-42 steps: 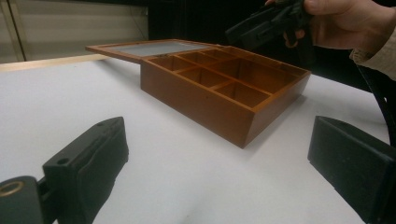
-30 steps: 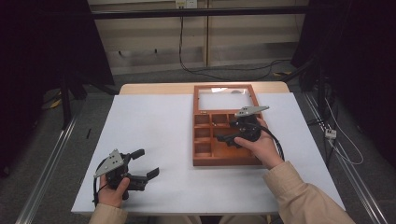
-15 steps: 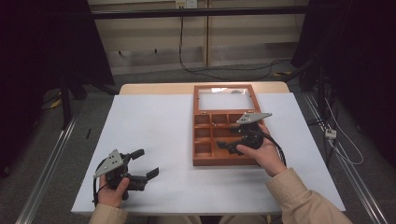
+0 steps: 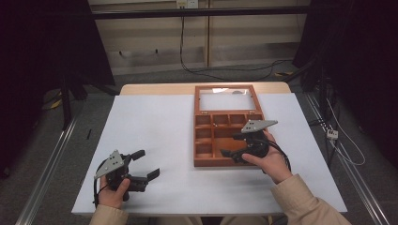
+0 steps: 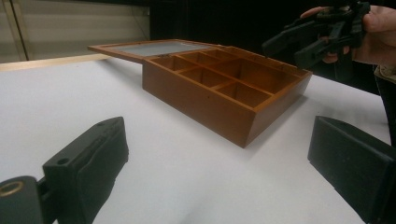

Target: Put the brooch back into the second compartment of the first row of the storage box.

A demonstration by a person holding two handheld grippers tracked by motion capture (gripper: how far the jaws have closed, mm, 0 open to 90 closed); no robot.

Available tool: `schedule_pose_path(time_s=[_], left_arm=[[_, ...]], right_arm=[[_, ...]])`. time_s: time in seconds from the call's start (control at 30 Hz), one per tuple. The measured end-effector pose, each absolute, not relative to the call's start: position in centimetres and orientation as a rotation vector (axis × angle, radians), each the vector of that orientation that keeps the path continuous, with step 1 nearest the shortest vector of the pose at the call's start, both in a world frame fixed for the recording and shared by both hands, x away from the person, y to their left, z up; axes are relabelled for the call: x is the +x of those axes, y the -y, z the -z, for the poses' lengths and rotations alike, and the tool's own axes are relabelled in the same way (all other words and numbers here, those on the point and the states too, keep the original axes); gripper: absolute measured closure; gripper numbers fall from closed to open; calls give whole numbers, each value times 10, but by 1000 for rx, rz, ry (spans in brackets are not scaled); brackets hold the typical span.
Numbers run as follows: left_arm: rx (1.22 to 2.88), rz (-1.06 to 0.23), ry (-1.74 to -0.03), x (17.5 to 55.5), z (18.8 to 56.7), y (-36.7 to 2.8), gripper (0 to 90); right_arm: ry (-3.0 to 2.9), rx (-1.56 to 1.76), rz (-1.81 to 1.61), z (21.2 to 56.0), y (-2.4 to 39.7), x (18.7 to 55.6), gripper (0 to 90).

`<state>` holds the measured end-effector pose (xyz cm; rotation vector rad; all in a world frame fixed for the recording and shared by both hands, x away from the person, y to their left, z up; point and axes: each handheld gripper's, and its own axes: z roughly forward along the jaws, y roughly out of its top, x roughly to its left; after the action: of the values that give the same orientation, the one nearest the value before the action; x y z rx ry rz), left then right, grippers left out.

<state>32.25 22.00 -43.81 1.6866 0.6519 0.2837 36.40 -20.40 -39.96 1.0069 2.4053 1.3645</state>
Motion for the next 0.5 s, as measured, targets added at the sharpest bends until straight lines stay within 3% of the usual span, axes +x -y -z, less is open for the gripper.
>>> schedule_pose_path(time_s=[0.5], left_arm=[[1686,-284,-652,322,438,-220,46]], right_arm=[[-2430,993,-1374,408,211,345,175]])
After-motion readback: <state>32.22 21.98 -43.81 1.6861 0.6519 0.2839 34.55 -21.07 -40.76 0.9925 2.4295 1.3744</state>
